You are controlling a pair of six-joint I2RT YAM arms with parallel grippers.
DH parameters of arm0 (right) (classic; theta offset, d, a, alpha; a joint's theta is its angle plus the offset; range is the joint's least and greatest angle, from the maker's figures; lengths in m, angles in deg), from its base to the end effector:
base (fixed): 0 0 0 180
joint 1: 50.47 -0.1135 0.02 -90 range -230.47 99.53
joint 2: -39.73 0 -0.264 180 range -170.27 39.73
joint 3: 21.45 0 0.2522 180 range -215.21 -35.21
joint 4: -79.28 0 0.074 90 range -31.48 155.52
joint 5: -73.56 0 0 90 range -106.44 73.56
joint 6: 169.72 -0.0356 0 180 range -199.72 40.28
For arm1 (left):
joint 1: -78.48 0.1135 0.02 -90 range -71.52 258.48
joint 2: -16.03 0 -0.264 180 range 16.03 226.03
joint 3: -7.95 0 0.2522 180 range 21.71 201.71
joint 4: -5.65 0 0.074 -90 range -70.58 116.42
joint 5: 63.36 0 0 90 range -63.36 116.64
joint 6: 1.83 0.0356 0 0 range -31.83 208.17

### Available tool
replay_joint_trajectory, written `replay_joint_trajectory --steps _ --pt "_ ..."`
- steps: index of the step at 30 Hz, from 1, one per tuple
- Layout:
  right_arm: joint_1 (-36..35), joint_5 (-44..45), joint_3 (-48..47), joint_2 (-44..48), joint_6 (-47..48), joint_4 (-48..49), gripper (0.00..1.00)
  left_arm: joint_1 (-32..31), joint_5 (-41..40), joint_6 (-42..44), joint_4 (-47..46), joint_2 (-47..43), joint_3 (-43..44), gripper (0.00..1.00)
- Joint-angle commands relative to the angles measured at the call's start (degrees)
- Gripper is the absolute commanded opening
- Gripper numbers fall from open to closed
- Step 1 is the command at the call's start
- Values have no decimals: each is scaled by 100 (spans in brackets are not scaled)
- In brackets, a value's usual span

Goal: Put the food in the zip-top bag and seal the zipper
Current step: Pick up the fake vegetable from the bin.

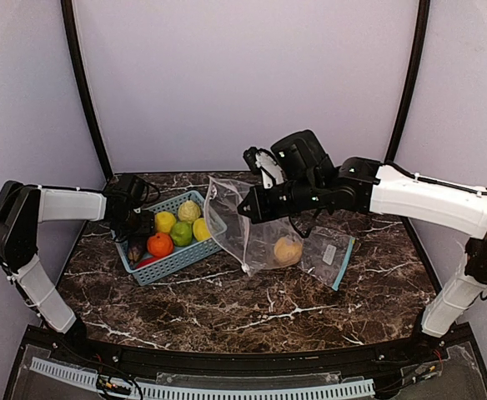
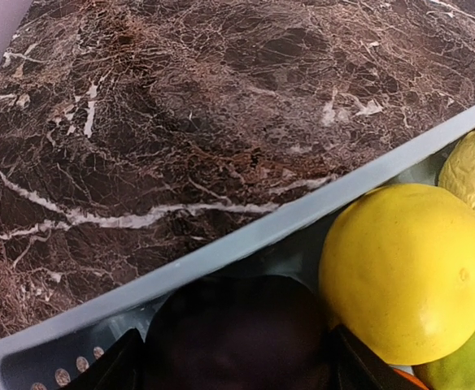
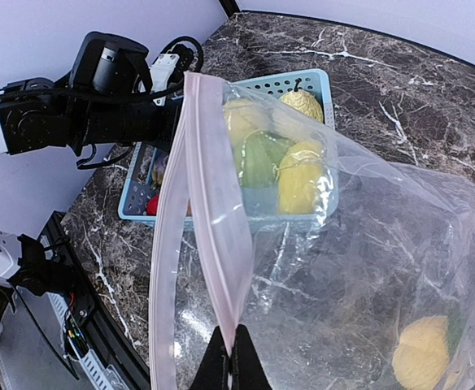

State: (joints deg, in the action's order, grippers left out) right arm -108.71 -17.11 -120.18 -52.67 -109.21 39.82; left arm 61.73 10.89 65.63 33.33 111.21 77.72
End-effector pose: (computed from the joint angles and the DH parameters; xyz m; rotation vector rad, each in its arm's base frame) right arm 0.1962 0.3178 0.3452 -0.5753 2.2156 0.8686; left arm 0.3252 -0.0878 0.1816 -0.2364 2.4380 0.0442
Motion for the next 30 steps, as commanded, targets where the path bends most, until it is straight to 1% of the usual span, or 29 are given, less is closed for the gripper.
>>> replay_joint_trajectory --steps 1,10,14,18,20,22,25,26,30 --pt "9 -32 85 29 -36 152 0 67 -109 56 472 61 60 73" --pt "10 -16 121 58 -55 161 0 70 -150 38 572 -506 90 70" --pt "6 20 153 97 -49 172 0 67 -143 20 524 -1217 36 68" --pt "7 40 165 103 -49 170 0 69 -70 62 373 -1886 -211 68" --pt "10 32 152 93 -42 171 0 72 104 119 315 -2158 -310 68" --pt "6 28 141 82 -31 170 0 70 470 240 179 -2452 -436 68" --pt "6 31 123 82 -24 172 0 65 1193 362 -124 -2884 -630 68" --pt "8 34 117 82 -14 174 0 66 1327 377 -173 -3096 -711 68" --pt "6 45 99 73 -5 173 0 66 2318 435 -255 -3596 -795 67"
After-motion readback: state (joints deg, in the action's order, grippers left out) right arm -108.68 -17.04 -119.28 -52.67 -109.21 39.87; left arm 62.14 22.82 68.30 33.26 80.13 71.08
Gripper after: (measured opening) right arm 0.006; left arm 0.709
